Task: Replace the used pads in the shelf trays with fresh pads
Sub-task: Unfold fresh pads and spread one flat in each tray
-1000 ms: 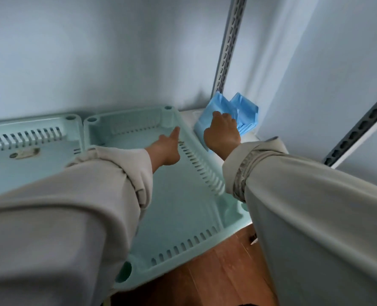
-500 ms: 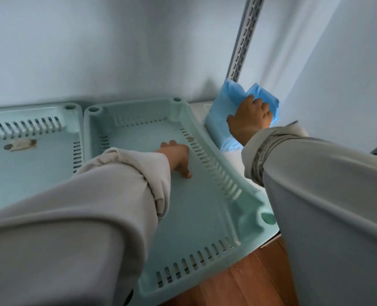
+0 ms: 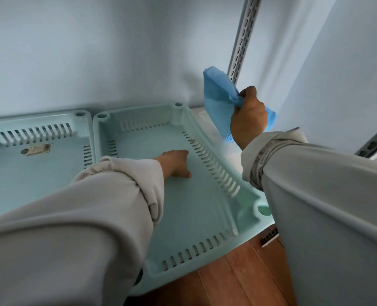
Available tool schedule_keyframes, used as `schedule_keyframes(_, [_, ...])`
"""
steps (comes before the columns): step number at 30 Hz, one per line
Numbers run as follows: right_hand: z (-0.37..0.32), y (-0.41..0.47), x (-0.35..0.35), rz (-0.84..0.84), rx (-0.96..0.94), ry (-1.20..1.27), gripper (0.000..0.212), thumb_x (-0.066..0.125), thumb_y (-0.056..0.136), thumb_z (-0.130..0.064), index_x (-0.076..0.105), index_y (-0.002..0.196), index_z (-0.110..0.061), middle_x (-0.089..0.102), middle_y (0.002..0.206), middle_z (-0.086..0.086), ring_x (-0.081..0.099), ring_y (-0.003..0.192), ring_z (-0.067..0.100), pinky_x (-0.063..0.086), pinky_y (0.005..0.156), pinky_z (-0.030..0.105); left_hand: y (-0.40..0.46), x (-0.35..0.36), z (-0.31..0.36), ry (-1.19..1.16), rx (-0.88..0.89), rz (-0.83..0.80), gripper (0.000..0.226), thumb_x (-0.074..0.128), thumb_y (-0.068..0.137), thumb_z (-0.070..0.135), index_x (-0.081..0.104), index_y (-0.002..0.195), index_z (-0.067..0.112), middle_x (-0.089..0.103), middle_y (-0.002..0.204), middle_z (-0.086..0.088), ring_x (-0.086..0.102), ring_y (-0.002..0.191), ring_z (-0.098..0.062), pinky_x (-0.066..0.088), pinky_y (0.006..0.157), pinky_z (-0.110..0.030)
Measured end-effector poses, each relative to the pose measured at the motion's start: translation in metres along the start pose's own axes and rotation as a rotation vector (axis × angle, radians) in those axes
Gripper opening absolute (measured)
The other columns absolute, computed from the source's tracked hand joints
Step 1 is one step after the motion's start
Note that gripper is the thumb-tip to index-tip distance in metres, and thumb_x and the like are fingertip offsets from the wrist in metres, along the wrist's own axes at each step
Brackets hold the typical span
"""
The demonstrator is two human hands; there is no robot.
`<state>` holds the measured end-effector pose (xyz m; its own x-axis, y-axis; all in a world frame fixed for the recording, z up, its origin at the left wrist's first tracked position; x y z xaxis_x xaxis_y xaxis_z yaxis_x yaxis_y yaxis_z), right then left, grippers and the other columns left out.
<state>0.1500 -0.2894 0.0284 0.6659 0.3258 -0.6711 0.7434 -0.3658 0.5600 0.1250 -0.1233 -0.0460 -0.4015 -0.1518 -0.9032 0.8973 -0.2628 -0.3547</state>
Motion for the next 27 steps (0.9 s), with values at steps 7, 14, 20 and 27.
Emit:
schedule_keyframes(7, [-0.043, -0.018, -0.042, 0.054, -0.047, 0.1, 0.03, 0.037, 0.091, -0.008, 0.053, 0.116, -0.008, 0.065, 0.098, 0.017, 0.059, 0.09, 0.038, 0.032, 0.066, 0.032, -0.058, -0.041, -0.006, -0.066, 0.01, 0.118, 0.071, 0.054, 0.095, 0.028, 0.016, 0.151, 0.006, 0.02, 0.157, -0.011, 0.024, 0.144, -0.025, 0.021, 0.116, -0.032])
schedule_keyframes(14, [-0.101, -0.069, -0.071, -0.047, -0.022, 0.303, 0.029, 0.043, 0.089, -0.005, 0.052, 0.116, -0.008, 0.065, 0.103, 0.017, 0.059, 0.097, 0.038, 0.043, 0.072, 0.038, -0.131, -0.075, -0.02, -0.146, 0.023, 0.24, 0.073, 0.054, 0.094, 0.024, 0.012, 0.151, 0.008, 0.019, 0.158, -0.011, 0.024, 0.144, -0.026, 0.023, 0.116, -0.034])
schedule_keyframes(20, [-0.15, -0.117, -0.062, -0.171, -0.012, 0.418, 0.025, 0.047, 0.091, -0.01, 0.051, 0.116, -0.011, 0.065, 0.104, 0.017, 0.06, 0.097, 0.037, 0.048, 0.078, 0.04, -0.178, -0.081, -0.061, -0.243, -0.027, 0.305, 0.067, 0.054, 0.094, 0.019, 0.019, 0.15, 0.008, 0.027, 0.155, -0.01, 0.031, 0.14, -0.025, 0.028, 0.11, -0.03])
schedule_keyframes(27, [-0.179, -0.152, -0.042, -0.321, 0.064, 0.488, 0.025, 0.05, 0.09, -0.011, 0.053, 0.115, -0.011, 0.065, 0.109, 0.01, 0.061, 0.1, 0.029, 0.04, 0.076, 0.029, -0.179, -0.059, -0.081, -0.36, -0.067, 0.283, 0.072, 0.068, 0.084, 0.021, 0.03, 0.144, 0.012, 0.049, 0.139, -0.011, 0.05, 0.124, -0.027, 0.043, 0.104, -0.038])
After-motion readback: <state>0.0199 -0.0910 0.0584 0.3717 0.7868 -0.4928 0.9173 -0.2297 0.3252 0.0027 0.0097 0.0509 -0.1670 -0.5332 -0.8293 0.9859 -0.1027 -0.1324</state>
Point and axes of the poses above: each hand's wrist, its own y-axis towards the middle knuckle, its own x-axis out of the palm, z = x × y, the point moved 3 cm from there along y, towards the middle knuckle
